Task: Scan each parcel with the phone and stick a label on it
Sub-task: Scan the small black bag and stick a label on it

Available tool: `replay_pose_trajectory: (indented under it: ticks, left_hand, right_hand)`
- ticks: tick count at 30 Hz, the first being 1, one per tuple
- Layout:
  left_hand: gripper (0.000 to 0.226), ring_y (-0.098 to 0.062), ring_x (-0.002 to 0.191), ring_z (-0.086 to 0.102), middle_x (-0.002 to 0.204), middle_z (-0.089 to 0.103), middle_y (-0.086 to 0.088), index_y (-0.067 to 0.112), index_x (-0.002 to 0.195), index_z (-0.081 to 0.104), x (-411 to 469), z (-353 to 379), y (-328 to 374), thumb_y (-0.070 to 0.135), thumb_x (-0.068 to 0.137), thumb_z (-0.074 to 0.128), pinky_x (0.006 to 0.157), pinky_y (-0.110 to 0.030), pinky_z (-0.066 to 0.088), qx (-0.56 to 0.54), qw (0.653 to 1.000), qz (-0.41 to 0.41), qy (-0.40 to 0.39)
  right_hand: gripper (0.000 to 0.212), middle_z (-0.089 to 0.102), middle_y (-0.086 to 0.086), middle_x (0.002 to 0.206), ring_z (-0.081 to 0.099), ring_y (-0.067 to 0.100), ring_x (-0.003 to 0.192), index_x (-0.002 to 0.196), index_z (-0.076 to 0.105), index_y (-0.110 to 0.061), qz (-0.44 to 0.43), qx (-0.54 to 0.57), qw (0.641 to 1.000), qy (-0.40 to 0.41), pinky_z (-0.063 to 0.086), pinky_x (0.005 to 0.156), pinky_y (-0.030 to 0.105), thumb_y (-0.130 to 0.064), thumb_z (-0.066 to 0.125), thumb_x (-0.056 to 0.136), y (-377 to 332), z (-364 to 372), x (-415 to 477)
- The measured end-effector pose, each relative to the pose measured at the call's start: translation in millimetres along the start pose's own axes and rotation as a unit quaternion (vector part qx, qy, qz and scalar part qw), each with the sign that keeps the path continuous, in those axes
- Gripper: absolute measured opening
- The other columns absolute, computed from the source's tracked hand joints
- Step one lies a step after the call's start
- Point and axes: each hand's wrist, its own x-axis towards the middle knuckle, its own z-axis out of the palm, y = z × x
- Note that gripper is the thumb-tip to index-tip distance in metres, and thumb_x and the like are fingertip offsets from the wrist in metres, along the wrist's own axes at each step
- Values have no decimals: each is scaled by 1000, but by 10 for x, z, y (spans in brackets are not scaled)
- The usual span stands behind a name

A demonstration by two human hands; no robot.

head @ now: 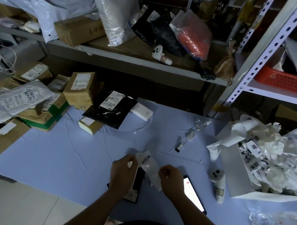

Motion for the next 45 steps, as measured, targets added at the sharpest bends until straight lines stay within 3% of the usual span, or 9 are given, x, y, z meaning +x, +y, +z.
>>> replay_pose_trajectory:
  ticks: [4, 12, 23, 26, 28, 30, 33, 38, 45]
  left_hand:
    - [27, -23, 47, 55, 54, 55, 2, 12, 66, 58, 42, -131, 42, 2, 90, 63, 51, -43, 49, 87, 992, 71, 53]
    - [22, -22, 89, 71, 99, 76, -6, 9, 88, 77, -41, -171, -170, 25, 74, 83, 79, -37, 51, 234, 918, 310, 78]
    - [41, -21, 87, 72, 100, 76, -3, 12, 92, 77, -151, -263, -342, 47, 73, 81, 74, -36, 53, 275, 909, 309, 56]
    - [54, -14, 83, 69, 95, 74, 7, 23, 97, 74, -176, -303, -309, 68, 67, 71, 74, -33, 51, 281, 941, 185, -27]
    - [56, -6, 80, 69, 93, 75, 13, 34, 99, 70, -190, -330, -192, 73, 59, 76, 71, -26, 53, 131, 984, -39, -116]
    - [58, -13, 79, 75, 92, 78, 3, 27, 109, 72, -152, -309, -153, 55, 60, 88, 61, -25, 55, -181, 929, -282, -155]
    - [38, -22, 84, 76, 91, 78, -7, 11, 113, 74, -82, -334, -255, 24, 78, 84, 66, -30, 56, -295, 875, -358, -139]
    - [21, -9, 68, 72, 79, 77, -2, 16, 96, 79, -69, -377, -386, 8, 77, 85, 58, -18, 53, -193, 941, -266, -83]
    - [13, -15, 77, 65, 91, 72, -3, 10, 98, 74, -78, -303, -616, 4, 86, 72, 73, -31, 56, 57, 989, -29, -130]
  right_hand:
    - [25, 59, -1, 103, 56, 16, 97, 105, 63, -17, -16, -33, 995, 89, 51, 74, 29, -16, 75, 84, -60, -23, -35]
    - [26, 77, -1, 82, 76, 17, 77, 105, 69, -24, 75, 331, 938, -72, 63, 68, 32, -17, 82, 83, -610, 146, -42]
    - [25, 74, 22, 91, 73, 23, 76, 99, 70, -9, 98, 394, 910, -86, 60, 65, 27, 9, 76, 82, -633, 143, -230]
    - [20, 72, 27, 97, 70, 33, 82, 99, 69, -8, 121, 420, 897, -65, 59, 75, 41, 7, 72, 86, -594, 154, -207]
    - [17, 72, 28, 99, 69, 36, 82, 98, 67, -6, 146, 449, 878, -75, 58, 72, 42, 5, 72, 86, -559, 157, -175]
    - [19, 73, 22, 99, 72, 28, 83, 101, 67, -7, 169, 458, 867, -101, 61, 68, 33, 2, 74, 85, -518, 192, -169]
    - [26, 74, 16, 96, 72, 20, 83, 106, 65, -7, 177, 445, 869, -125, 57, 66, 26, -1, 76, 84, -445, 285, -191]
    - [27, 76, 14, 88, 73, 21, 79, 98, 65, -5, 180, 385, 900, -97, 59, 64, 28, 2, 81, 78, -397, 431, -229]
    - [13, 75, 6, 78, 74, 27, 75, 86, 70, -8, 137, 186, 972, -50, 63, 62, 36, -3, 80, 81, -300, 771, -336]
